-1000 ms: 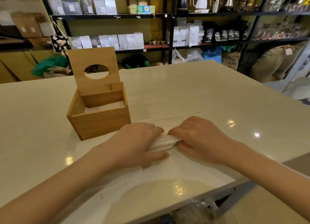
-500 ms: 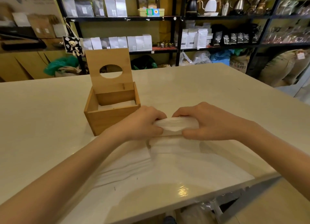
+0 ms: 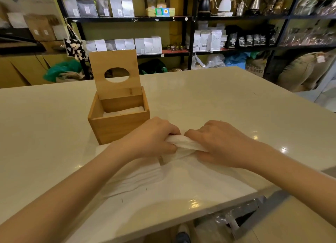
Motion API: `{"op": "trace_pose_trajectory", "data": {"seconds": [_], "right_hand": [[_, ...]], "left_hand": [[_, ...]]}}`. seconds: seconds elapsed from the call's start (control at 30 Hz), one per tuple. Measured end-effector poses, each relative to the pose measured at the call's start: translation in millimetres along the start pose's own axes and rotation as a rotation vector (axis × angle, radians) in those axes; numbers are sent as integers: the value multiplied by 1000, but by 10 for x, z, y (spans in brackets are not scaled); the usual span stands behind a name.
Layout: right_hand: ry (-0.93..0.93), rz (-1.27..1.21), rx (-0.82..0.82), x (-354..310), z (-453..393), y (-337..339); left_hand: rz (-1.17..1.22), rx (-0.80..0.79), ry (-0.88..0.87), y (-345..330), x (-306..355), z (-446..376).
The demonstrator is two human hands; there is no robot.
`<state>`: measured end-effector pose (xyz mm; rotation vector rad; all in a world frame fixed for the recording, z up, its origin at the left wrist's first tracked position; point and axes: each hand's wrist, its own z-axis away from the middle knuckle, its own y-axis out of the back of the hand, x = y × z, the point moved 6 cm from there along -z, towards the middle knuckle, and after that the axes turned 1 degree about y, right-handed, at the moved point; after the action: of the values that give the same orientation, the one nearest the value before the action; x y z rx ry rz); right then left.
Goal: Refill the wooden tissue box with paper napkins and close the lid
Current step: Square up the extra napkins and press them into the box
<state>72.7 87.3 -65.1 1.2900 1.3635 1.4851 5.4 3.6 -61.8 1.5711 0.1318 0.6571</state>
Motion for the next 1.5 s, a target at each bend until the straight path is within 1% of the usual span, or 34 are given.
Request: {"op": "trace_pose_trajectory", "data": {"seconds": [0.07, 0.17, 0.23, 0.3, 0.37, 0.47, 0.53, 0.63, 0.73, 0.83, 0.93, 1.0, 1.07, 1.13, 1.2, 1.27, 1.33, 1.37, 1.43, 1.5], "right_hand": [[-19, -37, 14, 31, 12, 11], [-49, -119, 48, 109, 13, 40], [-52, -164, 62, 158, -11, 69], [-52, -213, 74, 201, -34, 115], [-61, -257, 79, 249, -47, 179], [-82, -310, 79, 308, -67, 285], [-85, -316, 106, 309, -93, 394], [-73, -311, 214, 248, -137, 584], [-14, -288, 393, 38, -186, 760], [108, -147, 572, -265, -236, 831], [179, -23, 705, -504, -314, 770], [206, -42, 761, -606, -389, 749], [235, -126, 738, -673, -489, 777], [283, -225, 695, -706, -577, 843], [313, -204, 715, -725, -630, 902], [333, -106, 825, -728, -627, 895], [356, -1, 926, -737, -561, 798], [371, 52, 949, -740, -520, 710], [417, 125, 920, -749, -450, 497], [461, 158, 843, -767, -406, 280]], "left_hand": [[-29, 3, -23, -17, 20, 32], [-187, 36, -42, -68, 80, 70], [-267, 81, -47, -99, 126, 74], [-313, 161, -65, -89, 178, 61], [-337, 244, -78, -47, 204, 47], [-313, 321, -80, 82, 191, 48], [-299, 380, -86, 224, 178, 78], [-317, 500, -116, 468, 181, 212], [-373, 631, -179, 672, 166, 470], [-428, 730, -195, 761, 94, 760], [-466, 753, -150, 801, 14, 1007], [-493, 707, -100, 823, -55, 1113], [-525, 636, -34, 841, -136, 1177], [-547, 617, 27, 881, -207, 1238], [-574, 670, 57, 915, -232, 1311], [-614, 796, 50, 887, -229, 1383], [-626, 910, -5, 759, -216, 1440], [-625, 927, -36, 657, -222, 1452], [-623, 876, -71, 411, -263, 1443], [-612, 746, -74, 171, -334, 1404]]}}
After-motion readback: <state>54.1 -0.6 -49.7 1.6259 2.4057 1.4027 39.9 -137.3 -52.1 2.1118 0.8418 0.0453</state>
